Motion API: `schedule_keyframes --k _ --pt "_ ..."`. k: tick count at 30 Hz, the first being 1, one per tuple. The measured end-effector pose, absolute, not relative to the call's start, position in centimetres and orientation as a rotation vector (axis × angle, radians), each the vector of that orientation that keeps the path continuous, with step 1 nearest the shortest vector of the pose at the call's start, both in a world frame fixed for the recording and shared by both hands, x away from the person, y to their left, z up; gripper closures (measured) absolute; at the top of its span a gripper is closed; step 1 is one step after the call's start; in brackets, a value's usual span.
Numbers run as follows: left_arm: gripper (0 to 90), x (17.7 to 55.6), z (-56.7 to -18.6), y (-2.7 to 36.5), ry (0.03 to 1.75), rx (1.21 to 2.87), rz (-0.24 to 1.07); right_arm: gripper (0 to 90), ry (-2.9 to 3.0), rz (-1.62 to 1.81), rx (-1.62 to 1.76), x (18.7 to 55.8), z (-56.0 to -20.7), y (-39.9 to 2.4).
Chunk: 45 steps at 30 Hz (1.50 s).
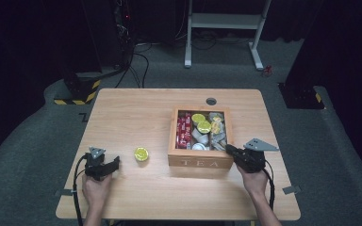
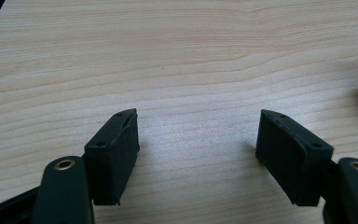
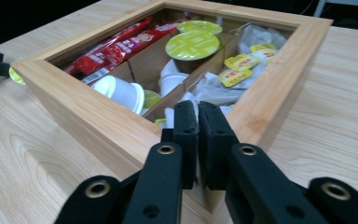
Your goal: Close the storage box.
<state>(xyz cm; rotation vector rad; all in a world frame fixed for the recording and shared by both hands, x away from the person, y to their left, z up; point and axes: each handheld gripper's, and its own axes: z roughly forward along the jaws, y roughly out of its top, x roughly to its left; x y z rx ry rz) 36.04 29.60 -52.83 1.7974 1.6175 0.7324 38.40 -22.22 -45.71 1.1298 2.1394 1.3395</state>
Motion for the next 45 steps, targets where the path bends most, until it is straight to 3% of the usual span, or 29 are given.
schedule_keyframes --k 12,20,45 --pt "29.6 36.1 -52.9 29.5 1.617 1.794 0.731 73.8 2.035 1.371 1.242 38.1 -45.9 -26.6" --pt "29.5 36.1 -52.9 29.5 1.613 1.794 0.731 69.7 2.005 1.270 1.340 38.9 -47.8 -28.6" --pt "29.3 36.1 -52.9 29.5 1.608 1.799 0.730 60.8 2.024 1.020 1.449 40.4 -50.9 -28.8"
